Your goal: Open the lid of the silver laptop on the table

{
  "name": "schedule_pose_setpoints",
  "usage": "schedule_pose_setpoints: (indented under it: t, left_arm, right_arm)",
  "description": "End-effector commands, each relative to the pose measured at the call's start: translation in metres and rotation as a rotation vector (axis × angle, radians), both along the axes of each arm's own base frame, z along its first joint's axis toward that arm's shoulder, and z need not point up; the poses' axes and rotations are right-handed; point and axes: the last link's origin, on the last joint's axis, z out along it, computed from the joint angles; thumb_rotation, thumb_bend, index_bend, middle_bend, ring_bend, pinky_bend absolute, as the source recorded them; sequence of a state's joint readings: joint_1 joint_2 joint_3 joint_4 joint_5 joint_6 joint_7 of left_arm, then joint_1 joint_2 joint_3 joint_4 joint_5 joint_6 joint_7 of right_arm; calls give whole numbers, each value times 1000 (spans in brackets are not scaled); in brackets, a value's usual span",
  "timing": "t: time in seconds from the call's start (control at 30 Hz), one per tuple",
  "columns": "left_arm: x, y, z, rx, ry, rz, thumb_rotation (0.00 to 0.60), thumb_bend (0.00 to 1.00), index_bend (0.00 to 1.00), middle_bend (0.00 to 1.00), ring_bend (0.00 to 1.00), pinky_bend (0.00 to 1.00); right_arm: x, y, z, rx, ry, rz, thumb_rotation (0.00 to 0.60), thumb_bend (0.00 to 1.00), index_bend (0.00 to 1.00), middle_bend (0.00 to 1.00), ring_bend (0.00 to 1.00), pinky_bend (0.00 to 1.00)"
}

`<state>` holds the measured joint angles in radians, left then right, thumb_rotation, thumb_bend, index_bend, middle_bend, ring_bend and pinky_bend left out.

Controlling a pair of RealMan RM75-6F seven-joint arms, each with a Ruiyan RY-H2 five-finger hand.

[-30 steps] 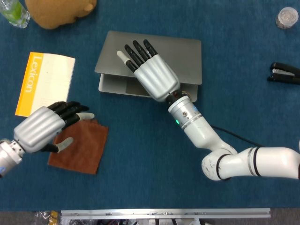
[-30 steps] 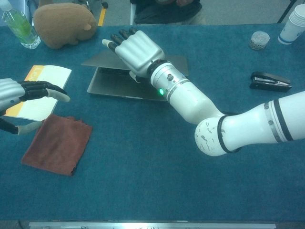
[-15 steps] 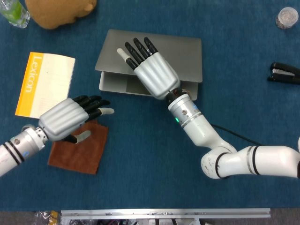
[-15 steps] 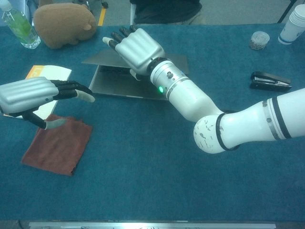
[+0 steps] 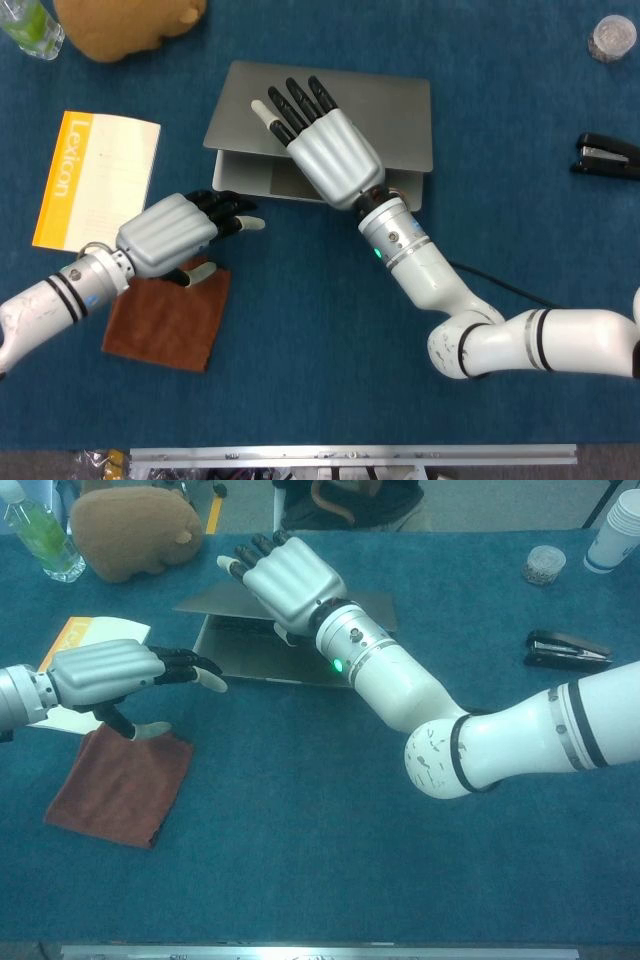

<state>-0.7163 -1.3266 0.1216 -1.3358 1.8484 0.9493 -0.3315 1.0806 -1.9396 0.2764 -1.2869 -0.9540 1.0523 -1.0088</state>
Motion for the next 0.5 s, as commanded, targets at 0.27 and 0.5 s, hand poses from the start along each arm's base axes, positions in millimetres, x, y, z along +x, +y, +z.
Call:
schedule_pose_setpoints:
  t: [0.27, 0.5]
  left_arm:
    - [4, 17, -15, 2, 31, 11, 600, 396, 138, 54, 32, 177]
    - [9, 27, -25, -3, 45, 24, 600, 397, 138, 51, 28, 169]
  right_arm:
    - [0, -1, 0, -5, 5, 5, 600, 342, 0, 75, 15, 122]
    - [2, -1, 0, -4, 6, 8, 600, 342, 0, 75, 15, 122]
